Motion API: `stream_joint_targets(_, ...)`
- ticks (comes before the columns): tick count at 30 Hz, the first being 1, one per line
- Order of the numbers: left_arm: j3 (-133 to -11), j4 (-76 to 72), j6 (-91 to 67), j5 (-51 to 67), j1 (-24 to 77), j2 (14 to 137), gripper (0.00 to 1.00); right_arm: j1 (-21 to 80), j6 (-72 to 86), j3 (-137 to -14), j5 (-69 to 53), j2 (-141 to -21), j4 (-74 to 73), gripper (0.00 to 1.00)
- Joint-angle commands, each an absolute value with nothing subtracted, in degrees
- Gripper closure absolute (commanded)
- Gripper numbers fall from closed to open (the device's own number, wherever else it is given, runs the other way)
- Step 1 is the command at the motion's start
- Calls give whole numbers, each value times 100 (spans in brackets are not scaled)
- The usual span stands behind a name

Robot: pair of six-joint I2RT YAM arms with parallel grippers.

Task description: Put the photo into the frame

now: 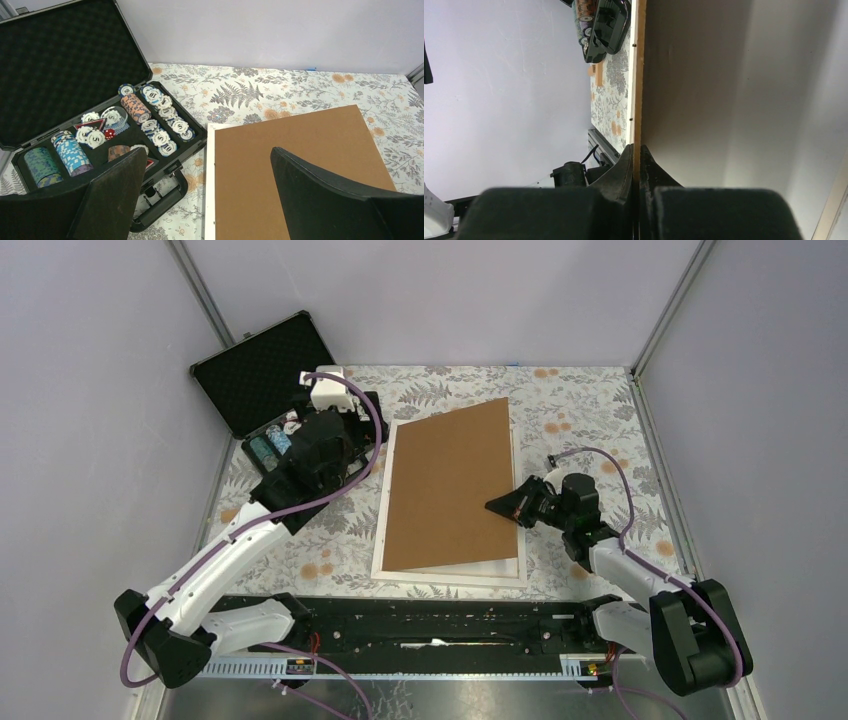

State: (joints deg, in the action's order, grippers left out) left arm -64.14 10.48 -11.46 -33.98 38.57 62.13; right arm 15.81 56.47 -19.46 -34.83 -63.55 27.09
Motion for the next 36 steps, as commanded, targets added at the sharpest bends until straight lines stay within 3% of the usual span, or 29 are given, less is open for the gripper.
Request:
stream_joint_targets(1, -6497, 844, -1232, -3321, 3832, 6245, 1, 1791, 5512, -1839, -3478, -6425, 3127, 99)
stream_joint_targets(5, -6598, 960, -1268, -3276, 3832, 6305, 1, 1801, 5317, -1824, -3434, -6391, 2913, 89)
stream_joint_targets(17, -6497, 879, -1314, -3271, 3839, 6292, 1, 2008, 5136, -1742, -3192, -6115, 2369, 82)
stream_joint_targets(21, -6670, 1073, -1326, -3186, 3839, 6360, 1, 2010, 4602, -2092, -2977, -5986, 1380, 62)
stream_joint_targets(25, -6531, 923, -1286, -3294, 3841, 6281, 1, 2012, 3652, -2822, -2127, -5755, -547, 32)
stream_joint_targets(27, -6606, 992, -1266, -3315, 3838, 6300, 1, 2008, 3206, -3331, -1477, -5729, -1495, 22)
stream_joint_targets(31, -6555, 939, -1316, -3167, 3841, 6221, 1, 2013, 2654, -4000, -663, -5867, -2285, 12)
stream_joint_targets(36, -6609, 1014, -1315, -3175, 3840, 6290, 1, 2013, 2653, -4289, -1040, -6505, -1751, 9)
